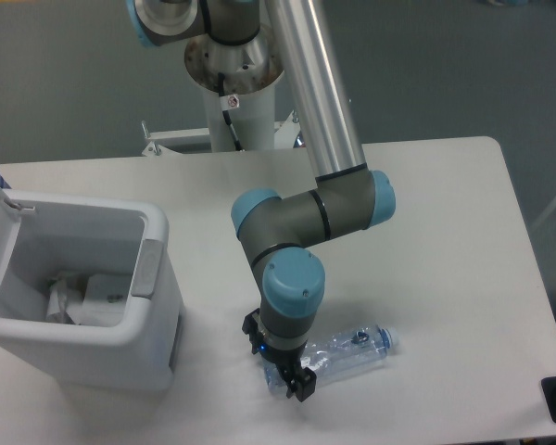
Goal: Place the trash in the trash can
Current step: 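Lower the gripper around the bottle's middle and close on it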
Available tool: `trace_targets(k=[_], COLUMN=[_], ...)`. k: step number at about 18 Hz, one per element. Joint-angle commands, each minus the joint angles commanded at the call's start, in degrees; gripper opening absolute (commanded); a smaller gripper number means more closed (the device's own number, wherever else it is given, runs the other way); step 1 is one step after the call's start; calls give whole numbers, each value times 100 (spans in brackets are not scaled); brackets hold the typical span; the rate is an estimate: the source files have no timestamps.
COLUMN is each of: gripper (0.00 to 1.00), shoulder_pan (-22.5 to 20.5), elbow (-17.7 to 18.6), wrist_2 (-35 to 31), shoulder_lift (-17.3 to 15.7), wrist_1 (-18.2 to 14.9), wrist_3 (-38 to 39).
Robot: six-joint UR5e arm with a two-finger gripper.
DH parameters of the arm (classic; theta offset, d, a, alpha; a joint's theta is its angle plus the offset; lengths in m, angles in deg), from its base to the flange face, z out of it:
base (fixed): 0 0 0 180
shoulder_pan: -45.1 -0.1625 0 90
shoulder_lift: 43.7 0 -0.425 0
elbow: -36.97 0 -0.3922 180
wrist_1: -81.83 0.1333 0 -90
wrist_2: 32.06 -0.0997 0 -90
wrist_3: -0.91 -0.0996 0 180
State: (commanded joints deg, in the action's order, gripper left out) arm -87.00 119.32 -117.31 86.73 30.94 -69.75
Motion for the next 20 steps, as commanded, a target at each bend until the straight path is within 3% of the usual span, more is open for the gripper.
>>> trace_targets(k=[5,8,15,18,20], gripper=[63,51,44,41,40], shoulder_pan=[0,0,-61,-228,-377], elbow=[-9,-17,-202,-535,-807], wrist_2=[-80,-71,-1,130,673], shoulder_lift=[-9,-61,-298,-334,-351], wrist_1=[-17,-18,-18,-9,-18], wrist_3=[26,35,114,657,1096])
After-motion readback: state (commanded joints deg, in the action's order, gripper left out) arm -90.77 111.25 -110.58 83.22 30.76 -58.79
